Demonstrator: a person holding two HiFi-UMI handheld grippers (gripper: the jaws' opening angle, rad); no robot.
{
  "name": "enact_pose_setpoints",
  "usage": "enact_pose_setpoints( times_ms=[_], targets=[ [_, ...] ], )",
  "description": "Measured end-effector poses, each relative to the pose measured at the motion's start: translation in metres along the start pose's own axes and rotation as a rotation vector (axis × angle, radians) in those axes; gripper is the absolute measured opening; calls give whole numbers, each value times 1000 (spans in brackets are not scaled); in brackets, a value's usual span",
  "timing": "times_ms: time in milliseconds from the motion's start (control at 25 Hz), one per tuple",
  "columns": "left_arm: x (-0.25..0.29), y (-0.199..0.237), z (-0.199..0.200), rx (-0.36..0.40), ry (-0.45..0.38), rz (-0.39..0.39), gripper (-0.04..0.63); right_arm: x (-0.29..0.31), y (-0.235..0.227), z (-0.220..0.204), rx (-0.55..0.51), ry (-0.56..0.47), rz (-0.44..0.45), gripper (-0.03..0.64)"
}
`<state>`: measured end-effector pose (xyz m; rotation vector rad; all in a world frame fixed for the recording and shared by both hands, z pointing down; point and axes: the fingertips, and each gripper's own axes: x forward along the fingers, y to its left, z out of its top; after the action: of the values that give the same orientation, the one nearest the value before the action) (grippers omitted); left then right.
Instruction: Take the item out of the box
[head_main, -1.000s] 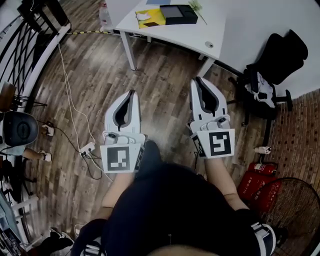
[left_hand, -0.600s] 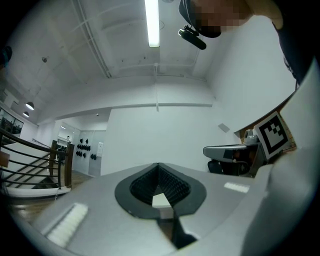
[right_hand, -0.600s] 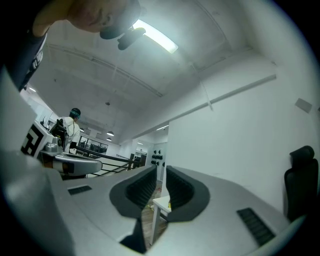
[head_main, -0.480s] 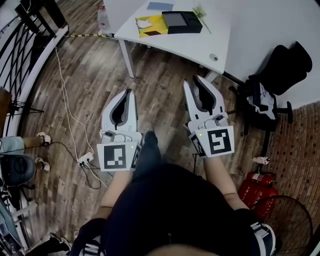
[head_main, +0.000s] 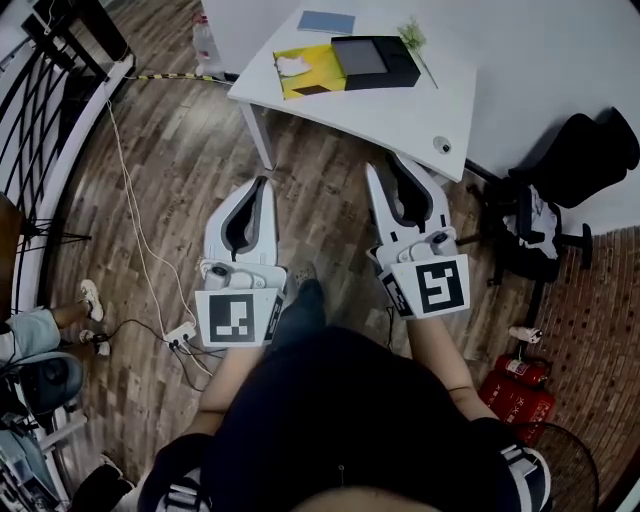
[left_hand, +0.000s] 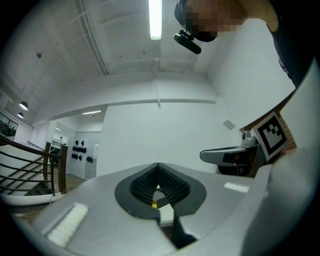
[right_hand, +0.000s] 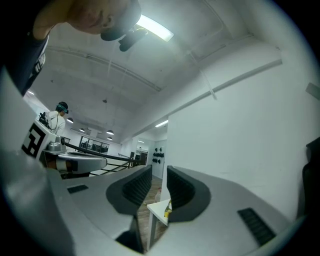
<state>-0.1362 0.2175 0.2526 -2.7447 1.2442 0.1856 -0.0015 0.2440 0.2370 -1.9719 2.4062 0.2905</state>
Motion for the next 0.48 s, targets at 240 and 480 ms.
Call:
enact_pose_setpoints(
  times_ms=[240,480],
  targets=[
    [51,27,-9,-7,2,-18,9,56,-19,-11,18,10,7,87],
    [93,52,-22,-3,9,-29,9,99,-35,-27,30,19,1,92]
  ],
)
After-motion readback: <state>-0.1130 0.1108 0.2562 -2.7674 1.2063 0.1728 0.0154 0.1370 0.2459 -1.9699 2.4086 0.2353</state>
